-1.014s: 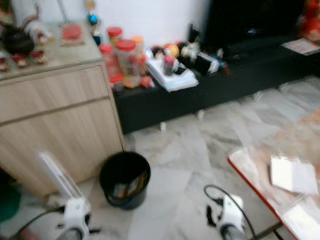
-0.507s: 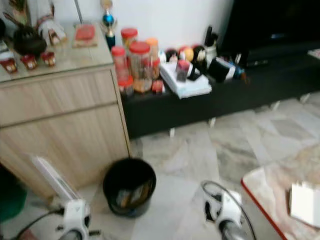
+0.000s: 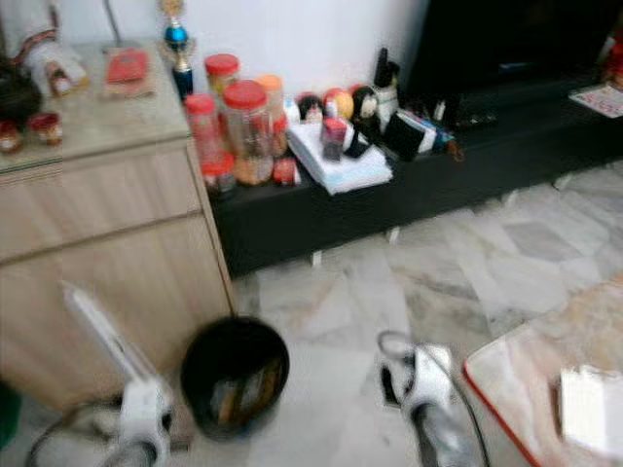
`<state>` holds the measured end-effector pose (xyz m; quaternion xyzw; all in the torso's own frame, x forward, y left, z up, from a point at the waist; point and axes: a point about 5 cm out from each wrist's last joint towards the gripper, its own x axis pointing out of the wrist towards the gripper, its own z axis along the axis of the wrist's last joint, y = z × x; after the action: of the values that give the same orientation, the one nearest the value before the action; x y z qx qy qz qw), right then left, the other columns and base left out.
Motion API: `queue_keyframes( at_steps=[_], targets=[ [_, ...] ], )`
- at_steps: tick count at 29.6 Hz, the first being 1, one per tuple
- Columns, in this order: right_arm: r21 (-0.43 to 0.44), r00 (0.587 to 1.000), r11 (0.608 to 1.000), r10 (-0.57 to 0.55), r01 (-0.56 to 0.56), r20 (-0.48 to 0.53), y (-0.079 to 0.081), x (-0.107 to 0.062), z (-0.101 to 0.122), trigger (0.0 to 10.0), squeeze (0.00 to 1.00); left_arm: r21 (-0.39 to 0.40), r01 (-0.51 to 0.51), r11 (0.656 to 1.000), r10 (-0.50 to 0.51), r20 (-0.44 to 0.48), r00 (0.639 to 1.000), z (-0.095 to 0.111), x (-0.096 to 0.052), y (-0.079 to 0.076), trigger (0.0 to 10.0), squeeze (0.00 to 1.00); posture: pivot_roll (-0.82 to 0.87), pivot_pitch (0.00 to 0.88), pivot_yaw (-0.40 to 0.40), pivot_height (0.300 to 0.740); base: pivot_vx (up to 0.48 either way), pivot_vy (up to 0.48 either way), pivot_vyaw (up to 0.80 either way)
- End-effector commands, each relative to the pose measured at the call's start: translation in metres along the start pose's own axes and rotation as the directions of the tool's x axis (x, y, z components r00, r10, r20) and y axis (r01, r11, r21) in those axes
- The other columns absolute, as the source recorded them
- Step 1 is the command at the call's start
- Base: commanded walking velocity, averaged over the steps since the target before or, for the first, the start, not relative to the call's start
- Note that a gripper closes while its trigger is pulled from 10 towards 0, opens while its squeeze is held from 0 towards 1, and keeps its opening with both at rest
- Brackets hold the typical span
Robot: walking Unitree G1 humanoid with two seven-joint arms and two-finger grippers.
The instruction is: Picking trash to rubbish bin
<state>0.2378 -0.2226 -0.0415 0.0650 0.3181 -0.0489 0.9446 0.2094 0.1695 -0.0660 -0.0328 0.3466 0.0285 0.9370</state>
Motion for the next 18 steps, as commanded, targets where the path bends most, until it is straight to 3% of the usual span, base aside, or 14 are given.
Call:
queue_keyframes(
  at_steps=[1,6,11,16,18],
  targets=[
    [-0.007,0.998,0.999,0.049,-0.048,0.034,0.013,0.004,0.010,10.0,0.00,0.020,-0.028,0.999,0.028,0.002,1.000,0.001,-0.001,0.012,10.0,0.00,0.01,0.073,-0.043,0.740,0.334,0.000,0.00],
    [-0.040,0.993,0.994,0.103,-0.100,0.053,0.020,0.006,0.015,10.0,0.00,0.023,-0.020,1.000,0.020,0.006,1.000,0.002,0.000,0.011,10.0,0.00,0.01,0.073,-0.043,0.740,0.332,0.000,0.00],
    [-0.040,0.993,0.994,0.104,-0.102,0.060,0.020,0.006,0.017,10.0,0.00,0.020,-0.005,1.000,0.004,0.008,1.000,0.002,0.000,0.009,10.0,0.00,0.01,0.076,-0.047,0.740,0.330,0.000,0.77],
    [-0.034,0.992,0.994,0.104,-0.102,0.067,0.020,0.007,0.020,10.0,0.00,0.040,0.050,0.998,-0.050,-0.001,0.999,0.005,0.002,0.000,10.0,0.00,0.01,0.086,-0.054,0.740,0.000,0.000,0.00],
    [-0.053,0.990,0.992,0.120,-0.116,0.069,0.020,0.008,0.023,10.0,0.00,0.085,0.113,0.990,-0.112,-0.021,0.994,0.006,0.003,-0.009,10.0,0.00,0.01,0.090,-0.056,0.740,0.000,0.000,0.00]
  ],
)
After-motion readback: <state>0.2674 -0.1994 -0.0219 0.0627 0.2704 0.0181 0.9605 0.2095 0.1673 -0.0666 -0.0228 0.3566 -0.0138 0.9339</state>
